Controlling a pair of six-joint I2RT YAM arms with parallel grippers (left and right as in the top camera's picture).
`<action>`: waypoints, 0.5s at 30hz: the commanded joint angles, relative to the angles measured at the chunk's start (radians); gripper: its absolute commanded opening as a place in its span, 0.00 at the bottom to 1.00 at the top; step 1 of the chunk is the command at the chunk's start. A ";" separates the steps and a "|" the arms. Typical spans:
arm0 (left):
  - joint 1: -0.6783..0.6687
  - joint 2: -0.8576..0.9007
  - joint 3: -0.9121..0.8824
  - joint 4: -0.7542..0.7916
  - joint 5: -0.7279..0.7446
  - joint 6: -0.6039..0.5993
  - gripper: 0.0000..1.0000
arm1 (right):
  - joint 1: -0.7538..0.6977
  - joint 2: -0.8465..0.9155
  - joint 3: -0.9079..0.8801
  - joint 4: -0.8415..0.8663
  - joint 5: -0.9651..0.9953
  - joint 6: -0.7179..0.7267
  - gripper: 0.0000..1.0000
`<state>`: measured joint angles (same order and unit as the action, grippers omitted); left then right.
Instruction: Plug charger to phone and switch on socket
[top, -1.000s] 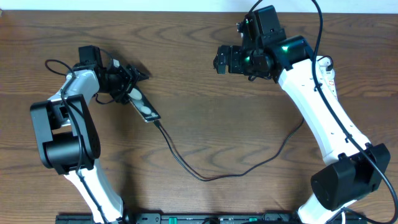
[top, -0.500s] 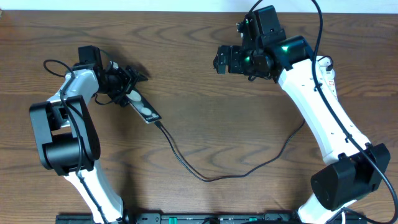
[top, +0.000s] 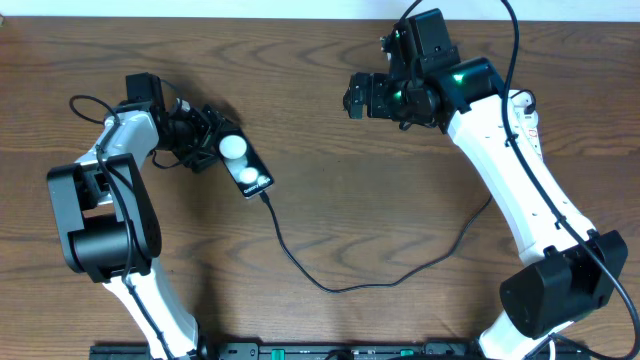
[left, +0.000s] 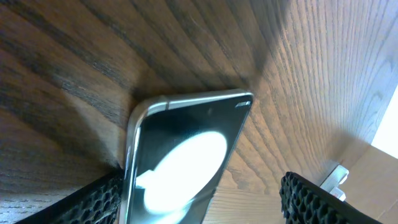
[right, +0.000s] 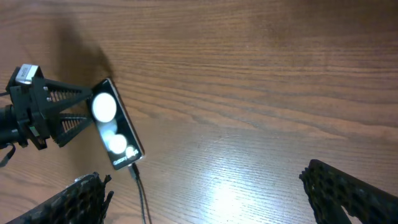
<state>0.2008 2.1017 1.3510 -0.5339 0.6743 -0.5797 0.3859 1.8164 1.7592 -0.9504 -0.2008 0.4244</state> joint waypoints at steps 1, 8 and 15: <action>0.022 0.199 -0.144 -0.084 -0.441 0.000 0.84 | 0.009 -0.029 0.019 -0.002 0.010 0.000 0.99; 0.023 0.198 -0.142 -0.084 -0.450 0.011 0.85 | 0.009 -0.029 0.019 -0.003 0.011 0.000 0.99; 0.024 0.144 -0.111 -0.095 -0.486 0.087 0.85 | 0.009 -0.029 0.019 -0.005 0.011 -0.008 0.99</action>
<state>0.2008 2.0892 1.3514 -0.5617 0.6403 -0.5701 0.3859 1.8164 1.7592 -0.9531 -0.2008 0.4244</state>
